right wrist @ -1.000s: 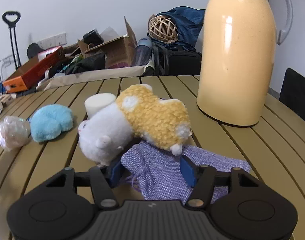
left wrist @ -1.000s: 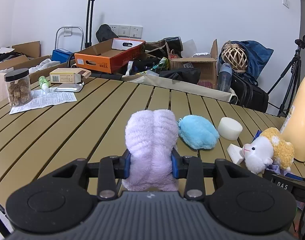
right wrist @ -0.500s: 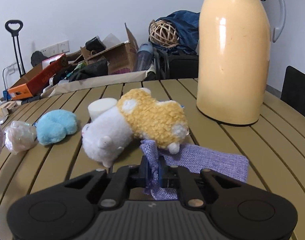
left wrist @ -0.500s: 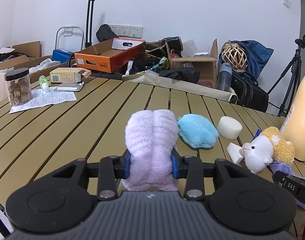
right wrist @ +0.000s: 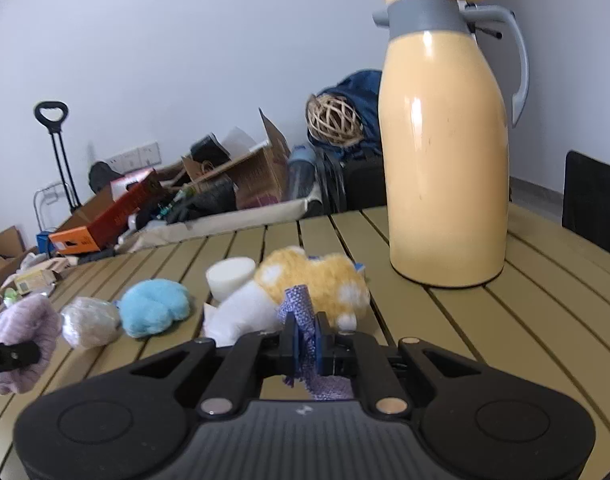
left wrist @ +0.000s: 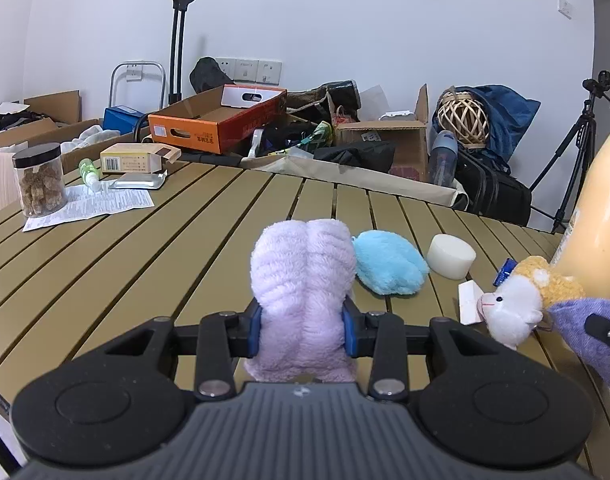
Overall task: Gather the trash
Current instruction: 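Carry the lilac towel and purple bag down toward the black bin with both grippers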
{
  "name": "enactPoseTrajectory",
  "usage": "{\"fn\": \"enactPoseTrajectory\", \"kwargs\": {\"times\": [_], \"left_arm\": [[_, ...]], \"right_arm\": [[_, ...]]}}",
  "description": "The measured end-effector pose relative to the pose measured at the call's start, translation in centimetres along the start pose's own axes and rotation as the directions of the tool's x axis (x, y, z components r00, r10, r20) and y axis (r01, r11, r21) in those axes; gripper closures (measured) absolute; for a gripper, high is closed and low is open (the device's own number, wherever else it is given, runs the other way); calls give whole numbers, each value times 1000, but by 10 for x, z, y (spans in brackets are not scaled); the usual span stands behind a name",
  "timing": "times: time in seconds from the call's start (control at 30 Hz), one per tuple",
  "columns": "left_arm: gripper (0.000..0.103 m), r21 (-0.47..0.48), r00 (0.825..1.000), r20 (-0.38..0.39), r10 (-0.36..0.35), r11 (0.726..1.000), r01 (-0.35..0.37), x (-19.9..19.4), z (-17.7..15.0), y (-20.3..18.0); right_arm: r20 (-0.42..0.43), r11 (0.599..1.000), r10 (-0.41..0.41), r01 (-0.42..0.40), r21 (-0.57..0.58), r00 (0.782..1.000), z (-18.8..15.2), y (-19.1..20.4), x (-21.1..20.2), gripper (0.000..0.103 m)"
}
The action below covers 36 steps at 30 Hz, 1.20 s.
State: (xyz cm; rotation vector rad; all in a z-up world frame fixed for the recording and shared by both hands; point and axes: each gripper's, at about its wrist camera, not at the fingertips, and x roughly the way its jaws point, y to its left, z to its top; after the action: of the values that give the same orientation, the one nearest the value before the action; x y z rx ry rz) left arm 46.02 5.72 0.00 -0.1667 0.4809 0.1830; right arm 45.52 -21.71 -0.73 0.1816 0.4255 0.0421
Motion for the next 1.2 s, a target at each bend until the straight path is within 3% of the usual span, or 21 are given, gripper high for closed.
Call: {"fn": "enactPoseTrajectory", "kwargs": {"times": [0.5,0.63,0.83,1.2], "left_arm": [[66,66,995,96,-31,998,25,-57,-25,-2],[66,79,991,128,-40,996,30,-80,-36,0],[66,74,994,96,-50,996,43,-106,-63,14],[66,132,992,110,-66,990,51,-159,-106,31]], "right_arm": [[167,998,66,-65,-12,984,-3,1,-98,96],[170,997,76,-74,-18,983,-20,3,-125,96],[174,996,90,-86,-27,981,-35,3,-163,96],[119,991,110,-100,-91,987,-72,6,-225,96]]}}
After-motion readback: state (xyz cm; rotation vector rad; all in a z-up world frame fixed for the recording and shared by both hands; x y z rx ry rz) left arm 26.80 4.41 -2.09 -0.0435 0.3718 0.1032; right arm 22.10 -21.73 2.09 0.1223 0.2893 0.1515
